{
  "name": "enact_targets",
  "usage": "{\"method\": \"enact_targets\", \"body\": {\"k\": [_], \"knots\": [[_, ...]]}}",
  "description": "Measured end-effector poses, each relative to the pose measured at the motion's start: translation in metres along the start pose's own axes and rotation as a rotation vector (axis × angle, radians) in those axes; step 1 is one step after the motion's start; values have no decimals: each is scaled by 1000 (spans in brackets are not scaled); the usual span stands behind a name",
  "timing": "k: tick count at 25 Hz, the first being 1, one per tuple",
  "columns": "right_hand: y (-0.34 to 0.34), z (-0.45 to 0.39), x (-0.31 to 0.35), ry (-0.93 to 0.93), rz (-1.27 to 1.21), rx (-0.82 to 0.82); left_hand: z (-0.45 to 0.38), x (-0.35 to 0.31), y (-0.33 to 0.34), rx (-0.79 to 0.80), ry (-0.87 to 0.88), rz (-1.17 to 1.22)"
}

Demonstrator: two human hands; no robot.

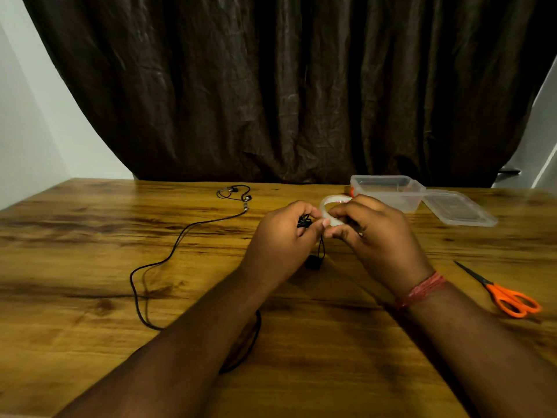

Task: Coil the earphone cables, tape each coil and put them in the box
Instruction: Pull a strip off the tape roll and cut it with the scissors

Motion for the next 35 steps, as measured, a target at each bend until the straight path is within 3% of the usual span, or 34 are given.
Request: {"method": "enact_targets", "body": {"k": [5,20,28,35], "knots": [[2,0,2,-13,32,22,-1,-7,-2,-35,73,-79],[-2,-1,3,-20,-24,35,-4,-5,-6,-5,80,-61],[-5,-1,-27,239,-359,-25,-4,19,3,127,-276,236],[-5,-1,-40,368,-649,-49,-1,20,13,193,-409,561]]}}
Point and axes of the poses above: each hand's wrist, its own z-axis away from the middle knuckle, its own y-axis out of the palm, x = y × z, the point moved 8 cm from there along -z, towards the middle knuckle, and after that the axes turned 9 degrees about -z, right-handed, at the moved point
